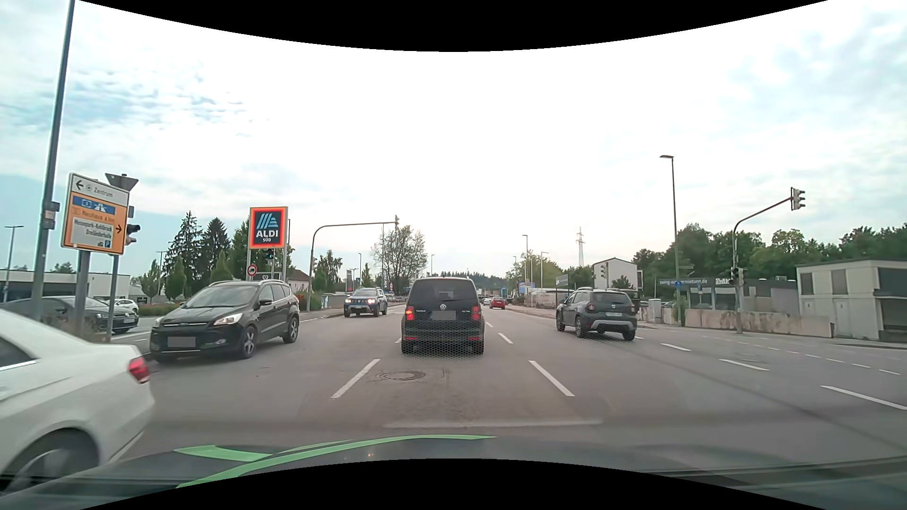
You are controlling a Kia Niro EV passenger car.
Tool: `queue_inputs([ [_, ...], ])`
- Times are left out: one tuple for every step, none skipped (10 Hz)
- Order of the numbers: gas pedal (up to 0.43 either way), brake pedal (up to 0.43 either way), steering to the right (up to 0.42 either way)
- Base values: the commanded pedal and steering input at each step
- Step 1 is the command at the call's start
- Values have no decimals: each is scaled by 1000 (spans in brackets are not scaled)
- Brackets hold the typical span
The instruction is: Follow the waypoints while adhering to traffic rules and regulations
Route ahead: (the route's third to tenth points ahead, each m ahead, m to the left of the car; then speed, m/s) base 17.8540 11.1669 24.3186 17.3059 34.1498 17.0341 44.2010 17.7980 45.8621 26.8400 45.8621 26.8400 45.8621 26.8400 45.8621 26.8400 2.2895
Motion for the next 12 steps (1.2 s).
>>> queue_inputs([
  [0, 98, 4],
  [0, 98, 4],
  [0, 98, 4],
  [0, 104, 3],
  [0, 104, 3],
  [0, 104, 3],
  [0, 104, 3],
  [0, 104, 3],
  [0, 98, 3],
  [0, 67, 2],
  [0, 0, 2],
  [0, 0, 2],
])
